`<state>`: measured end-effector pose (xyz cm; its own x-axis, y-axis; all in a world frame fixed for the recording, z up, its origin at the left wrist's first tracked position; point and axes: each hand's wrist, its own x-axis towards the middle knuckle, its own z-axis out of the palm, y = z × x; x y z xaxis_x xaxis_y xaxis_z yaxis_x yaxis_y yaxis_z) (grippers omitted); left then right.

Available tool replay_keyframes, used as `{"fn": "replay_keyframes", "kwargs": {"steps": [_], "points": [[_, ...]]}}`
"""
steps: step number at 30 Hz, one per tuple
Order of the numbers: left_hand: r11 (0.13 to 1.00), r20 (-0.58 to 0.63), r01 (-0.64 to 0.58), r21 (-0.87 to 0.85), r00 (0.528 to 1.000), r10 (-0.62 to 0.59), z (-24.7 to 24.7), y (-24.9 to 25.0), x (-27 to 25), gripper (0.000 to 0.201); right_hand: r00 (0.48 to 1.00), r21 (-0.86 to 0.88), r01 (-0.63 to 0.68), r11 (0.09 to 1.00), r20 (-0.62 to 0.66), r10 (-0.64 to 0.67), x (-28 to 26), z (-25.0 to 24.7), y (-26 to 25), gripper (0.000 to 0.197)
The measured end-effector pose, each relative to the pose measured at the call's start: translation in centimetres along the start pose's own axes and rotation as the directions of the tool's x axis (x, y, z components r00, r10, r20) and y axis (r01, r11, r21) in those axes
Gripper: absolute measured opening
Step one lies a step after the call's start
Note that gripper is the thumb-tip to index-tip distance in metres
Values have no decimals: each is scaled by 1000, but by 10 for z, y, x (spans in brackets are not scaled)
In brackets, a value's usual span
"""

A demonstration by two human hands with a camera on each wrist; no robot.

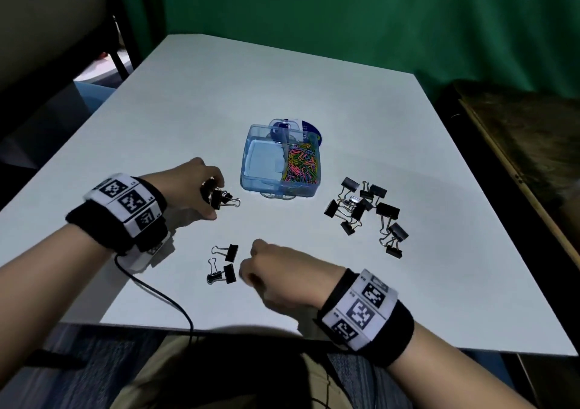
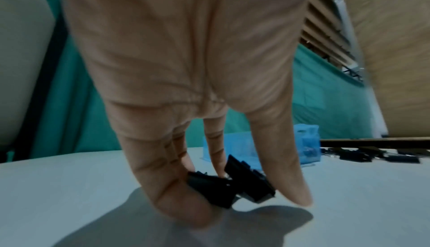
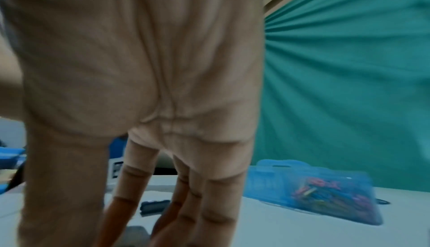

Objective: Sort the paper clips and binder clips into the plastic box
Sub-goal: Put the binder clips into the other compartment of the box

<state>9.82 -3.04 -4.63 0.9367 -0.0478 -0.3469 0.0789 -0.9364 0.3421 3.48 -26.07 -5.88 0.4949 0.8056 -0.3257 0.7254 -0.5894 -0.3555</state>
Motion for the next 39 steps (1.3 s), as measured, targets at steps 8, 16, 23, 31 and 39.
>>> {"fn": "replay_keyframes", "kwargs": {"steps": [8,16,23,31,39], "points": [[979,132,-188,-78,972,197,20,34,-10,53,964,-101,53,994,-253,-77,0,-12,-2,20],[969,-93,-46,-243,995,24,-11,29,-4,18,963,-248,258,934,-5,-268,14,5,-4,13],[879,-153,66,-472,976,-155,-11,35,11,53,994,138,-3,990,-111,18,-16,-42,41,18],[890,-117,101,-445,979,-169,-3,49,36,57,664,282,-660,696,-213,716,-32,-80,154,65],[903,-124,122,-413,974,-188,-5,52,51,62,799,204,-585,785,-24,601,-24,-64,152,50]]}}
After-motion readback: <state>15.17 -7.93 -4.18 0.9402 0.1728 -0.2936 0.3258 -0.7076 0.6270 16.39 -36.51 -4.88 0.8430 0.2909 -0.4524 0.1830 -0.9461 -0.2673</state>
